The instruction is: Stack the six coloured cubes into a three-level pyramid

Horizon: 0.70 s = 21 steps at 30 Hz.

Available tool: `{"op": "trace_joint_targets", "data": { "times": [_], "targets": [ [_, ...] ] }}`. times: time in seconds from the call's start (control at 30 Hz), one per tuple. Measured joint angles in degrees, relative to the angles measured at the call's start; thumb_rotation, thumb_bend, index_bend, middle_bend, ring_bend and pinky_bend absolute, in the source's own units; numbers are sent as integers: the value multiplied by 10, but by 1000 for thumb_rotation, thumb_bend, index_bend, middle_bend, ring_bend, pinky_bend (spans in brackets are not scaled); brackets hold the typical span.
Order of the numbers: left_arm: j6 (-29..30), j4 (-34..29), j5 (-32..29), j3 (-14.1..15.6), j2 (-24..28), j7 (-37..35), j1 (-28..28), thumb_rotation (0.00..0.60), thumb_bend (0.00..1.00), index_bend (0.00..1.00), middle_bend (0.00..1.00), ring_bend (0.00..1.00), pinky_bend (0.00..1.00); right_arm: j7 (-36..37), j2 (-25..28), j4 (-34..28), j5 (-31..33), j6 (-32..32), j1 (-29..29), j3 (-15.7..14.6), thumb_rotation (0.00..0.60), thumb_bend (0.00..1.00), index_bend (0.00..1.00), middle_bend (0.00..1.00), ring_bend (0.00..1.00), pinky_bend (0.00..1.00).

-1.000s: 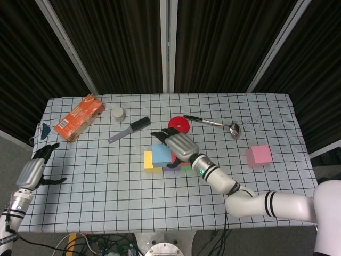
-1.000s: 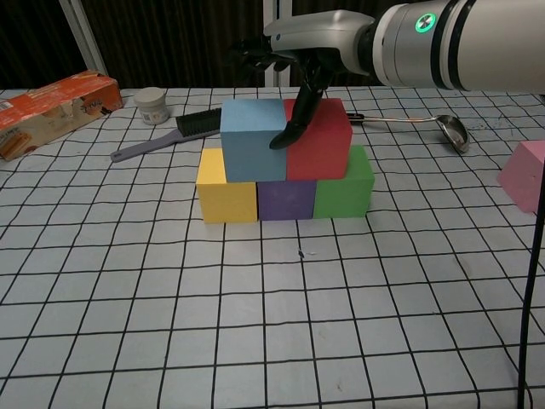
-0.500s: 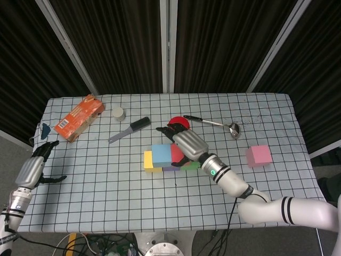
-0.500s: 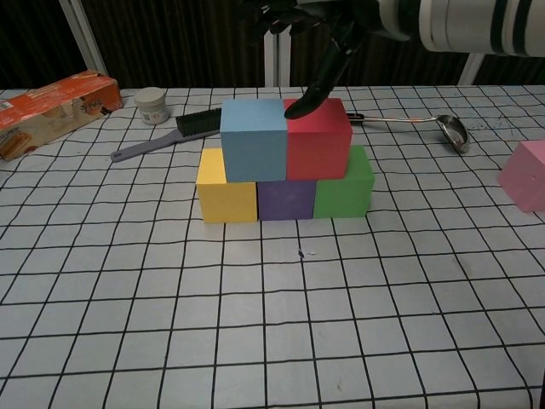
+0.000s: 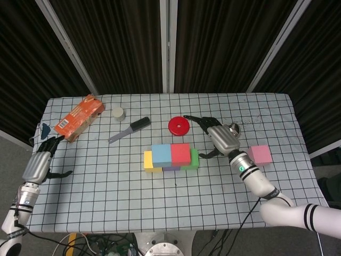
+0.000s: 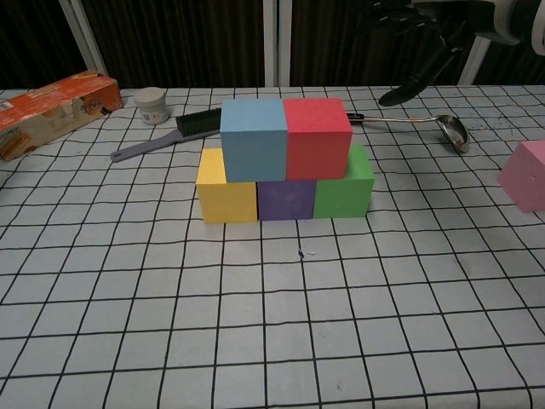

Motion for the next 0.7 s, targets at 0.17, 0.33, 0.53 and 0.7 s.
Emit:
{"op": "trace_joint_targets", "data": {
  "times": [0.17, 0.33, 0.53, 0.7],
  "targets": [
    [-3, -1, -6, 1, -2, 4, 1, 600, 63, 48, 88, 0, 65, 26, -32, 37, -17, -12, -6, -2, 600, 90, 0, 81, 0, 0],
    [-5, 2, -7, 1, 3, -2, 2, 600, 63, 48, 88, 0, 65, 45, -66, 74, -28, -25, -7, 2, 600, 94, 0, 75, 0, 0],
    [-4, 6, -8, 1, 3, -10, 4, 600, 63, 48, 88, 0, 65, 48, -88, 94, -34, -42, -3, 3, 600, 96, 0, 70, 0, 0],
    [-5, 10, -6, 2, 1, -14, 4, 600, 63, 48, 88, 0, 65, 46, -101, 102, -33, -50, 1, 7, 600, 100, 0, 70, 0, 0]
  ]
}}
